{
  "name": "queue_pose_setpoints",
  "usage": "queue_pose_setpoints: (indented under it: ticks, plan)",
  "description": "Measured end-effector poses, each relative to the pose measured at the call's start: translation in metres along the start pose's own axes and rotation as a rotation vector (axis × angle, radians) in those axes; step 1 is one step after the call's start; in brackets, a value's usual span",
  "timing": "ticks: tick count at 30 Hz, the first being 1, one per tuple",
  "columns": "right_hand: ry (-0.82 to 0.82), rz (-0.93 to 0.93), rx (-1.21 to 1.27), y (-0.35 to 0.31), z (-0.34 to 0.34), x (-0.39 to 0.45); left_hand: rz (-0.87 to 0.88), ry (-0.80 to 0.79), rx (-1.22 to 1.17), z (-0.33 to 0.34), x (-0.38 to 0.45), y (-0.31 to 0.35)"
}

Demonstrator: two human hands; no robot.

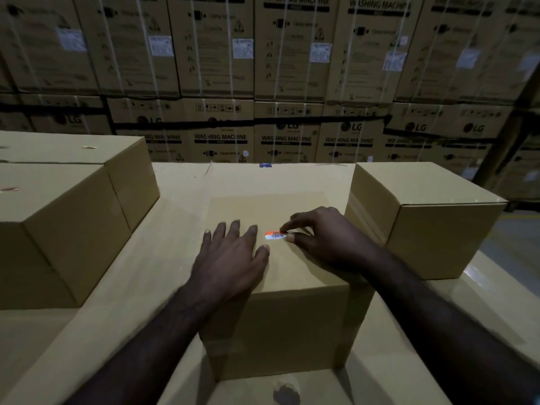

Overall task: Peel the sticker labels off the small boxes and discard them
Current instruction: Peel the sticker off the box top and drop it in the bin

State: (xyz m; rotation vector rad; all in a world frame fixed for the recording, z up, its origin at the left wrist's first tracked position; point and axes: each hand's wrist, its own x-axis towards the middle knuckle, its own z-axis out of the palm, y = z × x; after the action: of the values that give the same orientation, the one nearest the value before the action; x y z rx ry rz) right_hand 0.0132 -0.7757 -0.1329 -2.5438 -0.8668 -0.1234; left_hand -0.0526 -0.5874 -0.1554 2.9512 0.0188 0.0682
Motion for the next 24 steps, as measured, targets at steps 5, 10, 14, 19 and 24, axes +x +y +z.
queue_pose_setpoints:
  ticks: [5,10,14,19,24]
  plan:
    - [0.022,-0.095,0.025,0.004,0.001,0.009,0.015,-0.013,-0.039,0.0,0.005,0.001]
    - [0.129,-0.21,-0.023,0.011,0.01,0.012,0.019,-0.012,-0.057,-0.001,0.005,0.0]
    - [0.135,-0.263,-0.091,0.012,0.017,0.015,0.019,0.002,-0.077,0.0,0.004,-0.001]
    - [0.168,-0.218,0.009,0.008,0.018,0.021,0.018,0.019,-0.092,0.002,0.007,-0.002]
    - [0.213,-0.079,0.233,0.003,0.015,0.023,0.021,0.016,-0.121,0.001,0.004,-0.004]
